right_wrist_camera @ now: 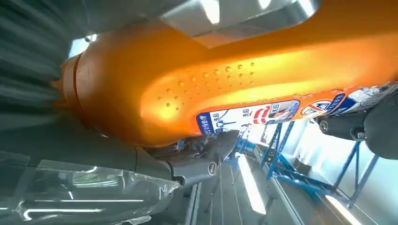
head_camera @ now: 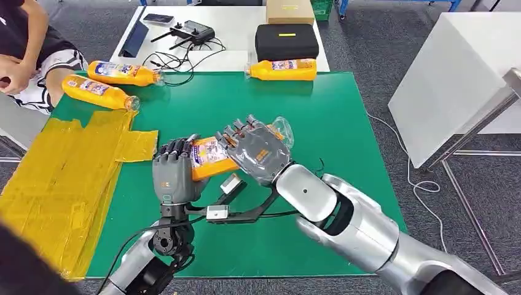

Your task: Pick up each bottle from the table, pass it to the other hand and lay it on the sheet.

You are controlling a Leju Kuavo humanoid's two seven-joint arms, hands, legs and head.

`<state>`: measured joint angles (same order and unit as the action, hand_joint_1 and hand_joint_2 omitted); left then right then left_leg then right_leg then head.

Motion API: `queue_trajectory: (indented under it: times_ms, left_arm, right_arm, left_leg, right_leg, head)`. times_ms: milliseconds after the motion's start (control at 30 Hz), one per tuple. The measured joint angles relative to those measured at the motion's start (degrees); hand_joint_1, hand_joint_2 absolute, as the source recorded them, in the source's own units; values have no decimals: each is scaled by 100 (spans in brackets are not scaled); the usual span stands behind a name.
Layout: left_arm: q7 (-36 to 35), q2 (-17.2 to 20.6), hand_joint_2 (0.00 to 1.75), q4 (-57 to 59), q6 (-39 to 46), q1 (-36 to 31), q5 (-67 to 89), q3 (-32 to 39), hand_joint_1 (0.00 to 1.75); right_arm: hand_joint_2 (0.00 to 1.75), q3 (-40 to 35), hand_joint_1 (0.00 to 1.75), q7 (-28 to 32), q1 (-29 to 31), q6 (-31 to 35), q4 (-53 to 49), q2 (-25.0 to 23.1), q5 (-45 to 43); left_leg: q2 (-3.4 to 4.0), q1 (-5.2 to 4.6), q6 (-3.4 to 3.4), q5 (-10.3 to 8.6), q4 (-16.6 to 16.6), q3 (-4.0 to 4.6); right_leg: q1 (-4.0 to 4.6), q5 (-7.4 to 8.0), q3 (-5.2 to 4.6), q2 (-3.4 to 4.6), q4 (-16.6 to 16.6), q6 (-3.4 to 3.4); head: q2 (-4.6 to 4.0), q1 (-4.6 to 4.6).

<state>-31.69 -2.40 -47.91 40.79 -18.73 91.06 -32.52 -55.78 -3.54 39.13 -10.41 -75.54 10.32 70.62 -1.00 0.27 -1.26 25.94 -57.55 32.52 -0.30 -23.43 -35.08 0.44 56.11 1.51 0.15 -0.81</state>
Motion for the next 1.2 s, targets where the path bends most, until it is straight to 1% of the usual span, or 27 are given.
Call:
queue_trajectory:
  times_ms: [33,167,267,333,400,733,1100,1133,1200]
  left_arm:
    - [-2,2,175,-27,0,28,0,11,175]
    - [-44,79,175,-77,-11,73,-33,230,175]
    - [-157,181,175,-72,-76,123,-122,590,175]
    - [-157,223,175,-72,-77,133,-118,717,175]
    - [-149,234,175,-72,-77,156,-114,776,175]
    - [-166,286,175,-72,-107,168,-114,885,175]
    - [-125,284,175,-15,-201,232,-114,1078,175]
    - [-191,284,175,0,-254,240,-114,1100,175]
    - [-597,401,175,63,-495,214,-114,1006,175]
  right_arm:
    - [0,0,0,20,-11,33,2,0,0]
    - [0,-20,0,275,-52,419,-2,-39,-234]
    - [0,-53,0,335,-85,534,-66,-125,-317]
    - [0,-87,0,343,-135,538,-83,-149,-339]
    - [0,-118,0,343,-136,538,-98,-168,-339]
    - [0,-162,0,352,-152,551,-111,-225,-372]
    - [0,-144,0,429,-287,798,-197,-291,-571]
    - [0,-135,0,442,-314,849,-206,-291,-588]
    - [0,-85,0,461,-381,1008,-230,-291,-632]
  left_leg:
    - [-1,0,0,0,0,0]
    - [5,0,0,0,0,0]
    - [33,5,4,4,1,-7]
    - [5,6,7,0,1,-4]
    - [5,6,7,-1,1,-1]
    - [12,2,6,0,0,0]
    - [13,2,7,0,1,-2]
    - [13,2,7,0,1,-2]
    - [13,2,7,0,1,-2]
  right_leg:
    - [1,0,0,0,0,0]
    - [4,0,-1,2,0,0]
    - [8,0,-6,24,-1,-1]
    - [13,-1,-6,8,1,-4]
    - [12,-1,-5,5,2,-3]
    - [4,-1,-6,9,-1,-2]
    - [8,-1,-6,11,0,-3]
    - [8,-1,-6,10,0,-3]
    - [8,-1,-6,11,0,-3]
  head:
    - [2,0]
    - [2,0]
    - [2,-9]
    - [2,-4]
    - [2,0]
    - [2,0]
    - [0,0]
    - [2,-2]
    - [2,0]
